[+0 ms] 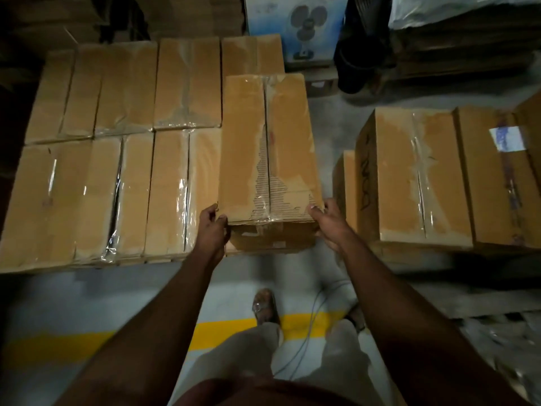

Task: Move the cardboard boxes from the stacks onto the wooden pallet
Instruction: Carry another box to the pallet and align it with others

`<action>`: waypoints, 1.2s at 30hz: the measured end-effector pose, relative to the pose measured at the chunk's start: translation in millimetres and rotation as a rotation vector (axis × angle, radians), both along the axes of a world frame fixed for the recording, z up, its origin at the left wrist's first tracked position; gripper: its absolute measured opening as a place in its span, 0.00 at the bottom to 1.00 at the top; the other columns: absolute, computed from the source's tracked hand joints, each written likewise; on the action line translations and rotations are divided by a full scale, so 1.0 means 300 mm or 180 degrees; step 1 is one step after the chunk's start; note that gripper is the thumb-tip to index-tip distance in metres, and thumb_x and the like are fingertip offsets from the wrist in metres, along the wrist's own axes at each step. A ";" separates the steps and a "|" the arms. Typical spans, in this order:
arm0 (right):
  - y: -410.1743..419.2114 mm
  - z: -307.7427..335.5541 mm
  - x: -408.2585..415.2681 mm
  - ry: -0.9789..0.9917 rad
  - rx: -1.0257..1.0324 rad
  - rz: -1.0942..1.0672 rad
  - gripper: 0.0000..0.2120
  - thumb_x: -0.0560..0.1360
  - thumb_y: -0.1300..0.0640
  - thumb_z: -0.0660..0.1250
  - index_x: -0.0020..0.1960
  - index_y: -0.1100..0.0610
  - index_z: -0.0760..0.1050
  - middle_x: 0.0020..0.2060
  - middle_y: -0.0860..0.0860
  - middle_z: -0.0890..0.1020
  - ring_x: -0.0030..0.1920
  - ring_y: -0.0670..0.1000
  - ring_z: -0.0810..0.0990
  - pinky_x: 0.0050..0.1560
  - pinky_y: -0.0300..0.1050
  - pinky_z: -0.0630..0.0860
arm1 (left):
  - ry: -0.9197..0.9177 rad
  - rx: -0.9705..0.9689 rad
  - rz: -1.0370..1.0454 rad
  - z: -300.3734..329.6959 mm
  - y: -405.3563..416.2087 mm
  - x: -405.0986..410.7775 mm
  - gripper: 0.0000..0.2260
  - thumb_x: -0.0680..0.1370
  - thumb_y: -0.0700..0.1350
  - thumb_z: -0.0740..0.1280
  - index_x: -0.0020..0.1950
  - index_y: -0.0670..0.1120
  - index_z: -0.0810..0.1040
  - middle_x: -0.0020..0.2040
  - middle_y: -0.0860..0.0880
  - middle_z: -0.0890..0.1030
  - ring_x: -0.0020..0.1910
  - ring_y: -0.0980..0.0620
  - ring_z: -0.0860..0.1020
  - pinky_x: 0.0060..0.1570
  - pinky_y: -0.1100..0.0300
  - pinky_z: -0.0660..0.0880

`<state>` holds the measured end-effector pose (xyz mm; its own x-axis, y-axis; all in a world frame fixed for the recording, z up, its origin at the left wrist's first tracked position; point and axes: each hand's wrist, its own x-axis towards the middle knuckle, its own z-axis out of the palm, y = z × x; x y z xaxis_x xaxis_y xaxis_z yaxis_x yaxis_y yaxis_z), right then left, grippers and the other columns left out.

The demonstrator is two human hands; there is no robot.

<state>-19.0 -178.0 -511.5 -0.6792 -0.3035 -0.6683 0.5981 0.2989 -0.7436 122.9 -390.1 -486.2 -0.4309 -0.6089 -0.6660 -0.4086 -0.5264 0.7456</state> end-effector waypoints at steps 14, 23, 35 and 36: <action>-0.021 -0.109 0.118 0.0162 0.0149 -0.0156 0.11 0.82 0.62 0.60 0.58 0.47 0.69 0.60 0.52 0.80 0.58 0.55 0.81 0.56 0.63 0.79 | -0.0129 -0.0148 -0.0060 -0.183 -0.064 0.085 0.24 0.77 0.25 0.56 0.72 0.40 0.66 0.68 0.43 0.75 0.59 0.48 0.77 0.59 0.52 0.77; -0.003 -0.136 0.169 0.0526 0.0194 0.0250 0.28 0.76 0.73 0.62 0.72 0.53 0.69 0.56 0.47 0.81 0.56 0.45 0.80 0.55 0.40 0.79 | -0.0183 -0.0315 -0.0746 -0.244 -0.060 0.115 0.24 0.76 0.26 0.59 0.72 0.38 0.68 0.64 0.40 0.78 0.60 0.45 0.79 0.49 0.65 0.79; 0.010 -0.187 0.125 0.0648 0.0413 0.0190 0.31 0.75 0.73 0.61 0.74 0.51 0.67 0.61 0.49 0.80 0.61 0.49 0.79 0.62 0.50 0.78 | -0.0351 -0.0223 -0.0932 -0.285 -0.062 0.088 0.26 0.75 0.26 0.62 0.73 0.39 0.67 0.64 0.40 0.79 0.62 0.42 0.79 0.65 0.49 0.76; 0.015 -0.194 0.128 0.0656 0.0438 0.0203 0.31 0.75 0.72 0.62 0.74 0.50 0.67 0.61 0.49 0.81 0.61 0.49 0.79 0.61 0.50 0.79 | -0.0355 -0.0197 -0.0950 -0.289 -0.062 0.094 0.26 0.75 0.27 0.62 0.73 0.39 0.67 0.64 0.40 0.79 0.63 0.42 0.78 0.65 0.48 0.76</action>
<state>19.5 -173.6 -569.6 -0.7878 -0.2657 -0.5556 0.4148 0.4380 -0.7976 151.0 -408.8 -572.9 -0.5230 -0.5074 -0.6849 -0.6192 -0.3260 0.7144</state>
